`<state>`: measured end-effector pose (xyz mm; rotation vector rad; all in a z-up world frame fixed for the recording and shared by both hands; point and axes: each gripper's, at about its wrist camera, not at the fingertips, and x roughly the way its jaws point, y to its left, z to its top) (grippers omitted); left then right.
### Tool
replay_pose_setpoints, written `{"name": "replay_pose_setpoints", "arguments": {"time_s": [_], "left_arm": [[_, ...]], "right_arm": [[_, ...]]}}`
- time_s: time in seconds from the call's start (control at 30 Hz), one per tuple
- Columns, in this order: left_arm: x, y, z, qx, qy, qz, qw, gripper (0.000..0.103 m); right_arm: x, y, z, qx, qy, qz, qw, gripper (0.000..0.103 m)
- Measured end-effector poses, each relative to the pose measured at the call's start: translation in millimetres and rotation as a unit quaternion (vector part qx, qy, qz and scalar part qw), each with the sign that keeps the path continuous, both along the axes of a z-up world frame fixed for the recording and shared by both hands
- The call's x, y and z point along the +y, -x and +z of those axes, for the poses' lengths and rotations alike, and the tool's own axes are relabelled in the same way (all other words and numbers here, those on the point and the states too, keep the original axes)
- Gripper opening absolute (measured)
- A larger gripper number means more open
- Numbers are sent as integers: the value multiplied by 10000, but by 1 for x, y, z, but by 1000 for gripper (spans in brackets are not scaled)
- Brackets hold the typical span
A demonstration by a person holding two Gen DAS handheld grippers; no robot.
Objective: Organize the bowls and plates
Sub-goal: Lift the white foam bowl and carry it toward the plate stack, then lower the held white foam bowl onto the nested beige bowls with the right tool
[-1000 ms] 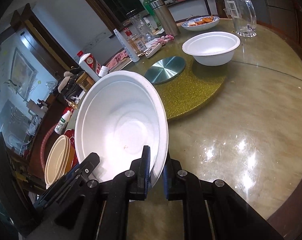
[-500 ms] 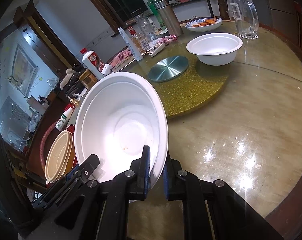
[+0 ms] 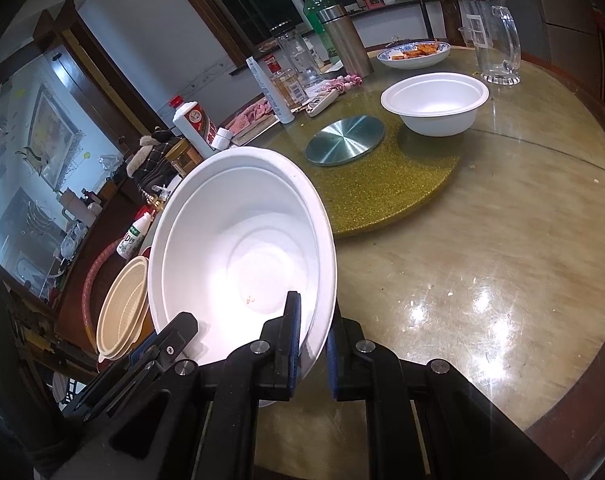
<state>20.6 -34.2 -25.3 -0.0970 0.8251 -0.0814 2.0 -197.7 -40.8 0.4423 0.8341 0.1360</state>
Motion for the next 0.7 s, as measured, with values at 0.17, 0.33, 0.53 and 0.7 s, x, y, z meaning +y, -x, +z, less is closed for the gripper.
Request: {"name": "replay_pose_setpoints", "arguments": {"time_s": [0.17, 0.33, 0.53, 0.7], "left_arm": [[3, 6, 6, -54, 45, -13, 10000, 15], [11, 11, 13, -120, 102, 25, 9999, 15], [25, 17, 23, -238, 177, 155, 9994, 15], [44, 20, 35, -327, 281, 269, 9987, 14]], "right_arm": [[2, 5, 6, -72, -2, 29, 10000, 11], [8, 8, 15, -161, 29, 110, 9998, 11], [22, 8, 28, -297, 84, 252, 9992, 11], [40, 5, 44, -433, 118, 451, 9980, 11]]}}
